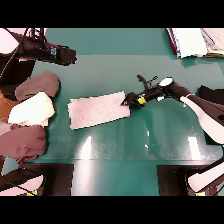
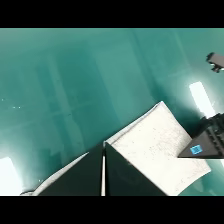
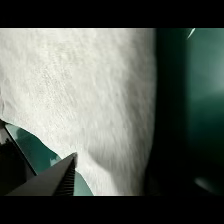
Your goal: Fold the shirts.
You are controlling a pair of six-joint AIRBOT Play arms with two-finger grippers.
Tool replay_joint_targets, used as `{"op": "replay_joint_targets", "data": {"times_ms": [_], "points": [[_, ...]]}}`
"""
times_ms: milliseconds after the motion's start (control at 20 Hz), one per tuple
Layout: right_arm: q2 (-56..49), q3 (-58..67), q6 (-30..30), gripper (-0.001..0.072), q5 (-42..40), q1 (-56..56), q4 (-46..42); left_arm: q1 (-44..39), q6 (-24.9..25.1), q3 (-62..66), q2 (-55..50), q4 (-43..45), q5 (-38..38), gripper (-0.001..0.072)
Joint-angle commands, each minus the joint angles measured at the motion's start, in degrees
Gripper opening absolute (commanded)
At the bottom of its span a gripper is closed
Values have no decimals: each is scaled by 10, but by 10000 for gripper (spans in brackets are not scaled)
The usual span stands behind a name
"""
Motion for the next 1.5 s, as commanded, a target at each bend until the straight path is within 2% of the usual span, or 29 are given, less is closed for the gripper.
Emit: {"op": "replay_joint_targets", "data": {"times_ms": [0,50,100,300,600,850,1000,1150,1450], "points": [[-42,65,-8,192,2,34,15,-2,0,0,-2,-18,0,20],[-49,84,-8,24,2,37,14,-2,0,0,-2,-28,0,19],[-52,103,-8,13,2,37,14,-6,0,0,-2,-36,1,19],[-9,161,-4,12,1,-16,-64,-56,0,0,-2,-36,10,19],[133,180,70,13,5,-241,-205,-136,10,0,-2,-36,52,20],[199,180,79,13,7,-471,-208,-138,10,0,-2,-44,56,20],[200,180,79,13,14,-564,-204,-138,10,0,-2,-45,59,20],[194,180,79,13,7,-608,-204,-138,8,0,-2,-46,74,20],[195,226,79,12,5,-605,-204,-138,8,0,-2,-47,85,20]]}}
